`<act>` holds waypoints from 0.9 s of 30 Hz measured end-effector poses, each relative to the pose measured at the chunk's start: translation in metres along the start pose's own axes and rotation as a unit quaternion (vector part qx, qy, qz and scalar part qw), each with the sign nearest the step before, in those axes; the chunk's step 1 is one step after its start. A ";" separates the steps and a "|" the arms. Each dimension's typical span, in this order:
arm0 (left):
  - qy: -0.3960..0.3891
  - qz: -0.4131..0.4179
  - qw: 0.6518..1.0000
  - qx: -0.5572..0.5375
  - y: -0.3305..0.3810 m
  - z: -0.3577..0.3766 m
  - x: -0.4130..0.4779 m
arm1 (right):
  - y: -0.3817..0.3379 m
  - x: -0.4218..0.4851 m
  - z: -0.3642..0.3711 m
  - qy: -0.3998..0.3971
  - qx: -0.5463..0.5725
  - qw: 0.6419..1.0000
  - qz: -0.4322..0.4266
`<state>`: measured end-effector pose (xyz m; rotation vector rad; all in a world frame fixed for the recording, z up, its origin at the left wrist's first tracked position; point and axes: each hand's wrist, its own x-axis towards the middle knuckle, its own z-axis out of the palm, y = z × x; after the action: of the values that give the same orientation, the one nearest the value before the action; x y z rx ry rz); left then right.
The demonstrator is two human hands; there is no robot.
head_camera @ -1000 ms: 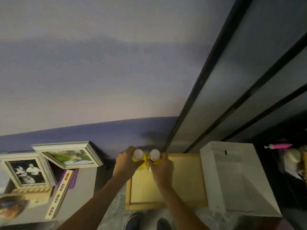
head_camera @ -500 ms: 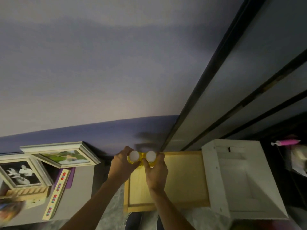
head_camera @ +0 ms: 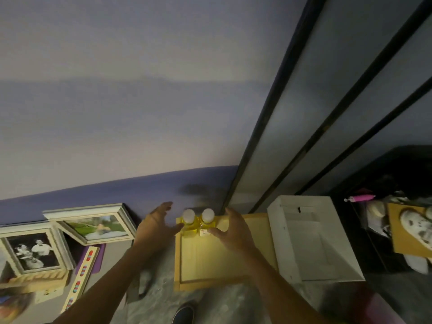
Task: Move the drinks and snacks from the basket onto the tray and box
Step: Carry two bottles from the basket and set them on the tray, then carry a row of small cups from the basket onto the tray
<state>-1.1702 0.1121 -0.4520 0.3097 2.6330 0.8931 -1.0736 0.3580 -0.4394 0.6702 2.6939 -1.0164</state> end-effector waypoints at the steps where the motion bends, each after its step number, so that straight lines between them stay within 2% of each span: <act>1: 0.007 -0.001 1.000 0.001 0.004 -0.014 -0.007 | -0.004 -0.004 -0.015 -0.004 -0.016 1.000 -0.014; 6: 0.059 0.019 0.998 0.022 0.029 -0.078 -0.064 | -0.039 -0.031 -0.077 -0.004 -0.090 0.988 -0.125; 10: 0.131 0.031 0.987 0.091 0.043 -0.120 -0.132 | -0.083 -0.066 -0.104 0.013 -0.160 0.964 -0.212; 14: 0.204 0.000 0.972 0.121 0.044 -0.155 -0.201 | -0.133 -0.106 -0.109 0.017 -0.167 0.945 -0.282; 20: 0.280 -0.070 0.950 0.119 0.014 -0.209 -0.318 | -0.222 -0.167 -0.081 -0.030 -0.147 0.913 -0.379; 27: 0.347 -0.166 0.916 0.110 -0.063 -0.266 -0.445 | -0.329 -0.243 -0.001 -0.111 -0.158 0.858 -0.476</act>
<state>-0.8699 -0.2199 -0.1828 -0.4934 3.2885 0.6680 -1.0149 0.0562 -0.1702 -0.8855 2.8269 -0.6684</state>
